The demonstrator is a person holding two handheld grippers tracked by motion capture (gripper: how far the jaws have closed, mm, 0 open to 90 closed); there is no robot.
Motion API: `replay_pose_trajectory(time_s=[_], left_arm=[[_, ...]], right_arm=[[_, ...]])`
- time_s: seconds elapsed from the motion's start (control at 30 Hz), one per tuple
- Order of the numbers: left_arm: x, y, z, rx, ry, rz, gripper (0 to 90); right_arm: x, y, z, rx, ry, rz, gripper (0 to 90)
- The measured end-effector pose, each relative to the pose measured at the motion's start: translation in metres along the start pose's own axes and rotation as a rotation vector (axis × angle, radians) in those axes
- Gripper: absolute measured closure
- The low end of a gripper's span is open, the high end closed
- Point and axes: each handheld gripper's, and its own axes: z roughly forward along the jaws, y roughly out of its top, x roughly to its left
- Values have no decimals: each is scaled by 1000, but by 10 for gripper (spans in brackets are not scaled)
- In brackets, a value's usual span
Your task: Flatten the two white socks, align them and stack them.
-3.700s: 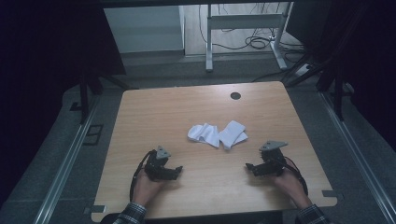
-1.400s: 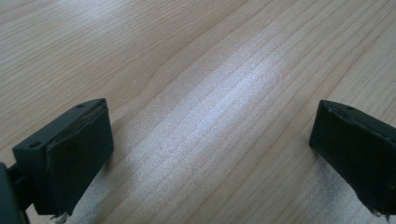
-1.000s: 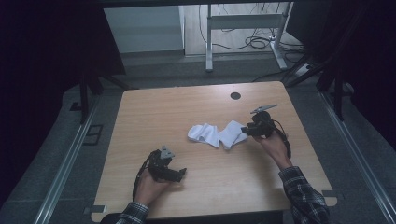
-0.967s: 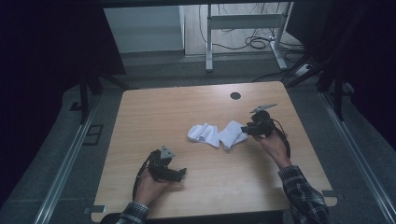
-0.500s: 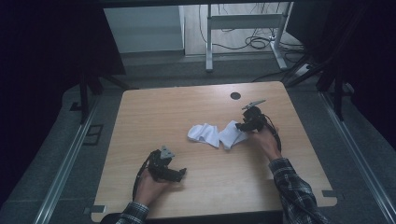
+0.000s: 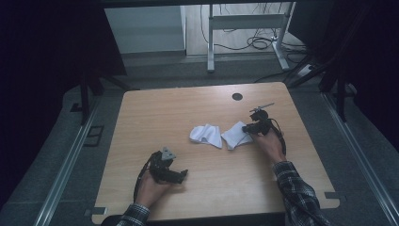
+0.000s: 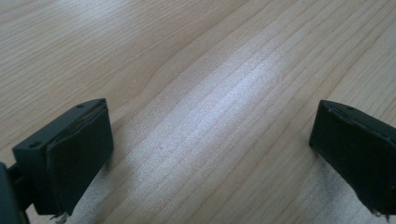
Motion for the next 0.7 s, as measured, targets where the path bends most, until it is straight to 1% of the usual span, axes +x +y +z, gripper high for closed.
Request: replay_pose_trajectory(time_s=[0.07,0.1,0.17,0.23,0.3,0.33,0.37,0.43,0.53,0.67,0.7], left_arm=[[0,0,0,0,0,0,0],[0,0,0,0,0,0,0],[0,0,0,0,0,0,0],[0,0,0,0,0,0,0],[0,0,0,1,0,0,0],[0,0,0,1,0,0,0],[0,0,0,3,0,3,0],[0,0,0,3,0,4,0],[0,0,0,4,0,5,0],[0,0,0,3,0,6,0],[0,0,0,4,0,6,0]], right_arm=[[1,-1,-2,5,-4,1,790],[3,-1,-3,9,-17,-10,800],[5,0,-6,20,-36,-31,803],[7,2,-12,15,-39,-43,802],[9,6,-21,8,-35,-46,801],[9,6,-21,8,-35,-46,801],[10,10,-29,1,-30,-44,800],[12,14,-36,-9,-19,-38,800],[18,24,-49,-21,5,-26,797],[30,35,-64,-34,16,-49,798],[34,39,-68,-45,19,-62,798]])
